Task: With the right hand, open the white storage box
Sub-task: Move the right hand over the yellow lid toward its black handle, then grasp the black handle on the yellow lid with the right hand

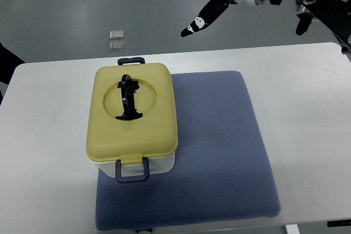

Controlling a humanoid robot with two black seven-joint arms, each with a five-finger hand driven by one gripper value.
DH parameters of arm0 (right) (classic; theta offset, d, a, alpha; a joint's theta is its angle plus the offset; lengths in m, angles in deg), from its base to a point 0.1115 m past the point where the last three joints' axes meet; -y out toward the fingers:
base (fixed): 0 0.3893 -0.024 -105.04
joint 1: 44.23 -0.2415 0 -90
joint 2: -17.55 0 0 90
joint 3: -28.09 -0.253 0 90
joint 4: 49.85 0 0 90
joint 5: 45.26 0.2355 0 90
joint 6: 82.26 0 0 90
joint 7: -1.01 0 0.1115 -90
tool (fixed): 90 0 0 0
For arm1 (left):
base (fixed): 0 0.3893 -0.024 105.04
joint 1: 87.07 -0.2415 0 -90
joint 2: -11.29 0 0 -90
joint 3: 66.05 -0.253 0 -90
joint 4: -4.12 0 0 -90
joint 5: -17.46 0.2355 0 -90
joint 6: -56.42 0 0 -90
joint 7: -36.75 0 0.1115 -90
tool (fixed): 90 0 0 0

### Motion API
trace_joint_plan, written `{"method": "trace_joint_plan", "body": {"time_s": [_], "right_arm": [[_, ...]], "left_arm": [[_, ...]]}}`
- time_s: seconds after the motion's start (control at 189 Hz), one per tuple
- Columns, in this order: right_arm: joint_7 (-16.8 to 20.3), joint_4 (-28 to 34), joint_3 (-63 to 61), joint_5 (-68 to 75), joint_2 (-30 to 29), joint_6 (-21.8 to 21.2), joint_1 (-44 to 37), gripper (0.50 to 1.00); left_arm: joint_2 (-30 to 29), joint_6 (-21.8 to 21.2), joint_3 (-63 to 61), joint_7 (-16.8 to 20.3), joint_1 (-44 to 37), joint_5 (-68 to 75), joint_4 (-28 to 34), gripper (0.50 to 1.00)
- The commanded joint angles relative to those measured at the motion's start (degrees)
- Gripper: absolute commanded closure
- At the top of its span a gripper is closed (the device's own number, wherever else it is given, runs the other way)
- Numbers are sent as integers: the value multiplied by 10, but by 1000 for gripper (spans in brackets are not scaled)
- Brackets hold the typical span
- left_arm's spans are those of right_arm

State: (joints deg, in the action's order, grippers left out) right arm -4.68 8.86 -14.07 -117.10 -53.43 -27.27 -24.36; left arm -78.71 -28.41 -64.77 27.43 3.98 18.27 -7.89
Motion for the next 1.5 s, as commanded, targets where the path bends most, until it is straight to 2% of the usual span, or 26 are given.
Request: {"method": "trace_joint_plan", "body": {"time_s": [0.0, 0.095, 0.164, 0.27, 0.407, 0.751, 1.248, 1.496], "right_arm": [[1, 51, 24, -16, -8, 0, -25, 568], [2, 96, 31, -23, -9, 0, -29, 568], [2, 112, 34, -42, -33, 0, -29, 568], [2, 112, 34, -87, -70, 0, -27, 568], [2, 112, 42, -116, -82, 0, -19, 568], [2, 109, 102, -142, -76, 0, -4, 568], [-4, 103, 115, -146, -86, 0, 25, 568], [-5, 87, 125, -155, -115, 0, 25, 568]], "left_arm": [[0, 0, 0, 0, 0, 0, 0, 500], [0, 0, 0, 1, 0, 0, 1, 500], [0, 0, 0, 1, 0, 0, 1, 500], [0, 0, 0, 1, 0, 0, 1, 500], [0, 0, 0, 1, 0, 0, 3, 500], [0, 0, -1, 0, 0, 0, 3, 500], [0, 0, -1, 0, 0, 0, 2, 500], [0, 0, -1, 0, 0, 0, 1, 500]]}}
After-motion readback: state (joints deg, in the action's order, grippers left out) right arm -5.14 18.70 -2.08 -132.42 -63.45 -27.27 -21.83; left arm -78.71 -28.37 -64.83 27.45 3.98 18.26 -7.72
